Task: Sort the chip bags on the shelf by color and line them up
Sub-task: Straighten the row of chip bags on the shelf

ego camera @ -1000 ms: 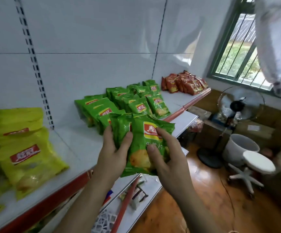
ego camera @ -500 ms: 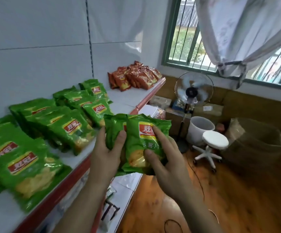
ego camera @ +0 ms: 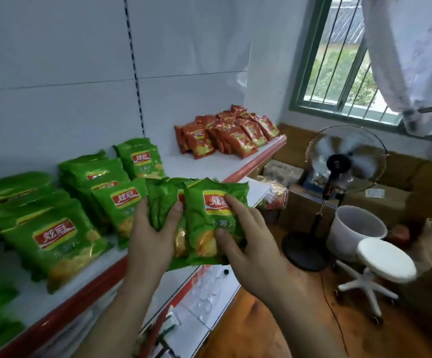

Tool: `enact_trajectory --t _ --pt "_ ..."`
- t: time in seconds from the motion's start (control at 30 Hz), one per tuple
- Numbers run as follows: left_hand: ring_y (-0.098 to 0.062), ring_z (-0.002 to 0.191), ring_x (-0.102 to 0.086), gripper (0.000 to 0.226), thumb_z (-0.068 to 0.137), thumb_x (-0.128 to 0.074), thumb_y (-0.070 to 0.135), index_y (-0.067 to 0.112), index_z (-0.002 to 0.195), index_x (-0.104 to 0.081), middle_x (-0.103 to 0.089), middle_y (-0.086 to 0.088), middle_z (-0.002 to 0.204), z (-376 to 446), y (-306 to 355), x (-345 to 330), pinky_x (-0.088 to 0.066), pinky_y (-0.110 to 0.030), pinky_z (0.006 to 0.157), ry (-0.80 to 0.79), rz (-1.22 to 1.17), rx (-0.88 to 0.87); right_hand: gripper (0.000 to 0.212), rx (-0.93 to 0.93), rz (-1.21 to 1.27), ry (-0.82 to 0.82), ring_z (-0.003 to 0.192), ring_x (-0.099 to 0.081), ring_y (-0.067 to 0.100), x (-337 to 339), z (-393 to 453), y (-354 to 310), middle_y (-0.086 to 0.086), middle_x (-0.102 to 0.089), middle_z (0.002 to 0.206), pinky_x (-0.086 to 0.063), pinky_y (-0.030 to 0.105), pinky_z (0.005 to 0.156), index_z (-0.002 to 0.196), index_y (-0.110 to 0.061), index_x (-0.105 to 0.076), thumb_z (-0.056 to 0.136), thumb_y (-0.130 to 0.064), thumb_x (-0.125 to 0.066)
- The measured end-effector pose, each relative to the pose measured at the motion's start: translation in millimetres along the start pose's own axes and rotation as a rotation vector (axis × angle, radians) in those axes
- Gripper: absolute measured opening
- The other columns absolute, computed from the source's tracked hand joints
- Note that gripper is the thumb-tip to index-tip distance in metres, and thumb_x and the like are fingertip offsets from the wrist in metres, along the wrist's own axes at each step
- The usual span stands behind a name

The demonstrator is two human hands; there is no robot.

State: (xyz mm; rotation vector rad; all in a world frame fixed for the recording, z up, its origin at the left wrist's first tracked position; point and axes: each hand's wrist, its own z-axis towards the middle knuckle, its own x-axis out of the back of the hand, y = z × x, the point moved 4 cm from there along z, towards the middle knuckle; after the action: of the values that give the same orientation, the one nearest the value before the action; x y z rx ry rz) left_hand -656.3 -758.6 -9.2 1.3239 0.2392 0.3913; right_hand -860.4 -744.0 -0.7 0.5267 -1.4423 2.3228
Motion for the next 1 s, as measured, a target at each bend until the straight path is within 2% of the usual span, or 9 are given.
enact_trajectory --t 0.13,0.2,0.3,0.43,0.57,0.67,0.77,0.87,1.0 --pt "-0.005 0.114 -0.066 0.061 0.091 -0.070 0.060 0.033 0.143 -0.053 -0.068 0.016 0.127 33.0 -9.7 6.2 -0.052 -0.039 0.104 0.146 0.096 0.003 0.060 0.033 0.017 -0.059 0.118 -0.052 -0.011 -18.4 50.8 18.8 -0.020 -0.047 0.133 -0.047 0.007 0.086 0.159 -0.039 -0.041 0.104 -0.035 -0.064" --pt "-0.003 0.112 -0.064 0.064 0.091 -0.070 0.057 0.030 0.146 -0.051 -0.066 0.015 0.128 53.4 -13.0 10.1 -0.049 -0.033 0.100 0.209 0.089 0.014 0.061 0.062 0.013 -0.078 0.121 -0.051 -0.008 -30.9 77.2 26.4 -0.019 -0.046 0.136 -0.049 0.010 0.090 0.160 -0.038 -0.040 0.104 -0.036 -0.064" --pt "-0.009 0.112 -0.061 0.072 0.089 -0.068 0.060 0.029 0.151 -0.047 -0.064 0.012 0.131 86.8 -13.3 14.7 -0.044 -0.028 0.093 0.301 0.070 0.016 0.061 0.089 -0.023 -0.029 0.119 -0.051 -0.010 -42.0 119.5 37.4 -0.018 -0.043 0.136 -0.050 0.013 0.092 0.160 -0.038 -0.039 0.104 -0.032 -0.065" --pt "0.010 0.097 -0.064 0.057 0.093 -0.067 0.056 0.032 0.142 -0.051 -0.067 0.019 0.119 125.3 -10.7 27.1 -0.046 -0.016 0.076 0.386 -0.014 -0.012 0.063 0.082 -0.096 0.081 0.109 -0.052 0.001 -48.0 185.9 51.3 -0.006 -0.043 0.145 -0.052 0.028 0.096 0.161 -0.035 -0.039 0.104 -0.029 -0.065" --pt "0.006 0.103 -0.065 0.049 0.093 -0.069 0.055 0.033 0.135 -0.055 -0.069 0.015 0.120 154.1 -12.6 41.9 -0.049 -0.021 0.081 0.437 -0.022 -0.029 0.064 0.089 -0.137 0.006 0.115 -0.049 0.007 -86.2 235.1 70.8 -0.003 -0.041 0.149 -0.047 0.029 0.098 0.162 -0.034 -0.036 0.104 -0.033 -0.063" --pt "0.005 0.103 -0.066 0.047 0.093 -0.068 0.057 0.035 0.132 -0.056 -0.070 0.014 0.117 161.9 -21.7 57.9 -0.054 -0.033 0.090 0.531 0.025 -0.034 0.065 0.091 -0.111 -0.067 0.131 -0.052 0.019 -116.0 260.9 88.6 -0.001 -0.039 0.153 -0.050 0.039 0.107 0.162 -0.036 -0.036 0.103 -0.036 -0.064" --pt "-0.005 0.106 -0.071 0.042 0.092 -0.069 0.060 0.041 0.128 -0.058 -0.073 0.014 0.118 168.0 -26.9 69.1 -0.058 -0.045 0.096 0.589 0.015 -0.021 0.066 0.123 -0.068 -0.147 0.133 -0.050 0.021 -146.1 283.9 99.4 0.003 -0.037 0.155 -0.046 0.034 0.109 0.162 -0.033 -0.037 0.102 -0.035 -0.066" --pt "-0.011 0.110 -0.073 0.053 0.087 -0.073 0.068 0.041 0.130 -0.059 -0.074 0.012 0.122 171.5 -28.7 67.6 -0.059 -0.051 0.096 0.614 -0.013 -0.013 0.069 0.213 -0.065 -0.262 0.127 -0.053 0.022 -184.6 293.5 103.9 0.005 -0.037 0.154 -0.045 0.029 0.105 0.161 -0.029 -0.038 0.100 -0.034 -0.070" --pt "-0.013 0.112 -0.073 0.044 0.084 -0.075 0.068 0.051 0.123 -0.062 -0.074 0.017 0.121 163.9 -28.0 59.7 -0.058 -0.053 0.098 0.731 -0.001 0.001 0.074 0.308 -0.137 -0.403 0.130 -0.053 0.036 -224.4 296.6 117.3 0.012 -0.034 0.158 -0.054 0.046 0.102 0.162 -0.024 -0.036 0.095 -0.038 -0.064"
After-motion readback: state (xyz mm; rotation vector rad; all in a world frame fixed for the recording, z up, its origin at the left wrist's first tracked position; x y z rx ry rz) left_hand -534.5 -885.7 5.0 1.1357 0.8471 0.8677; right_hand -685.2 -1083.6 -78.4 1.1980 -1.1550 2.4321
